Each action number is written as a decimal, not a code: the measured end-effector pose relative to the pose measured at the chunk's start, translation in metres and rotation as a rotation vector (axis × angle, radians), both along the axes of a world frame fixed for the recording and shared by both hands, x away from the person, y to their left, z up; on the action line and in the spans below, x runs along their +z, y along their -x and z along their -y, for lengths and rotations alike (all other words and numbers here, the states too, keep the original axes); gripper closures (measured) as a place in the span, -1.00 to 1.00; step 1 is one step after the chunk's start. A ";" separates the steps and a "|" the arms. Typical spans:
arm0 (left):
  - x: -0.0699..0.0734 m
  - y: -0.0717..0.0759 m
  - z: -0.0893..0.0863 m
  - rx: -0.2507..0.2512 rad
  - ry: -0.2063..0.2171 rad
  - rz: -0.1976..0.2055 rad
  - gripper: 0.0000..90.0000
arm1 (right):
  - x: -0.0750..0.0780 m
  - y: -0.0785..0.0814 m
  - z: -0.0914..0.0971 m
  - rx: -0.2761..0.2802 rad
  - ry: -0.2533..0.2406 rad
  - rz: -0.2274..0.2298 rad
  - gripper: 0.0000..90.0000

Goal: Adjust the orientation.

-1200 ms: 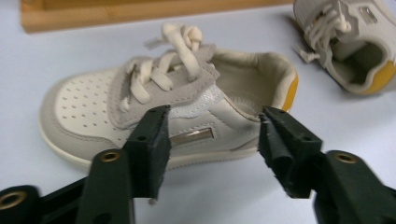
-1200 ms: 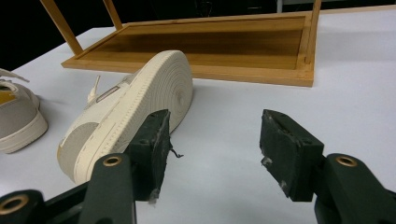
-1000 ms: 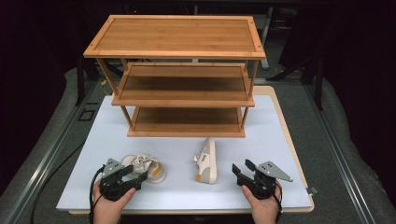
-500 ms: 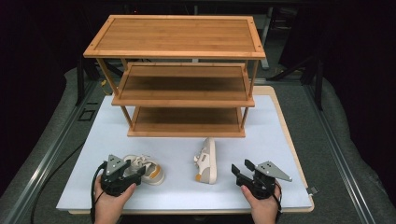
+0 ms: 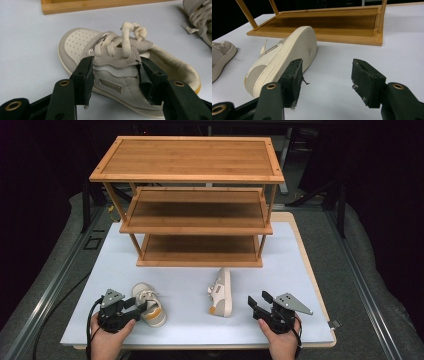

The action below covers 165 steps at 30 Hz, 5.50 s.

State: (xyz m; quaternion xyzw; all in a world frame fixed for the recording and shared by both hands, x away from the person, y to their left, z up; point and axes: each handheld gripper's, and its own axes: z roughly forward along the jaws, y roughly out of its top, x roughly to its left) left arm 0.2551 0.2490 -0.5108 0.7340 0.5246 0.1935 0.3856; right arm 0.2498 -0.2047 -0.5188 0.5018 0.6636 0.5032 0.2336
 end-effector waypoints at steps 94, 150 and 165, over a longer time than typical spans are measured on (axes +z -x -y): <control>-0.009 -0.050 0.033 -0.154 0.117 -0.031 0.32 | -0.012 -0.037 -0.021 0.015 -0.092 -0.209 0.30; -0.011 -0.064 0.103 -0.203 0.139 -0.038 0.24 | -0.007 -0.051 -0.095 0.145 0.000 -0.177 0.47; -0.014 -0.061 0.104 -0.182 0.148 -0.021 0.22 | -0.009 -0.050 -0.094 0.129 -0.014 -0.170 0.36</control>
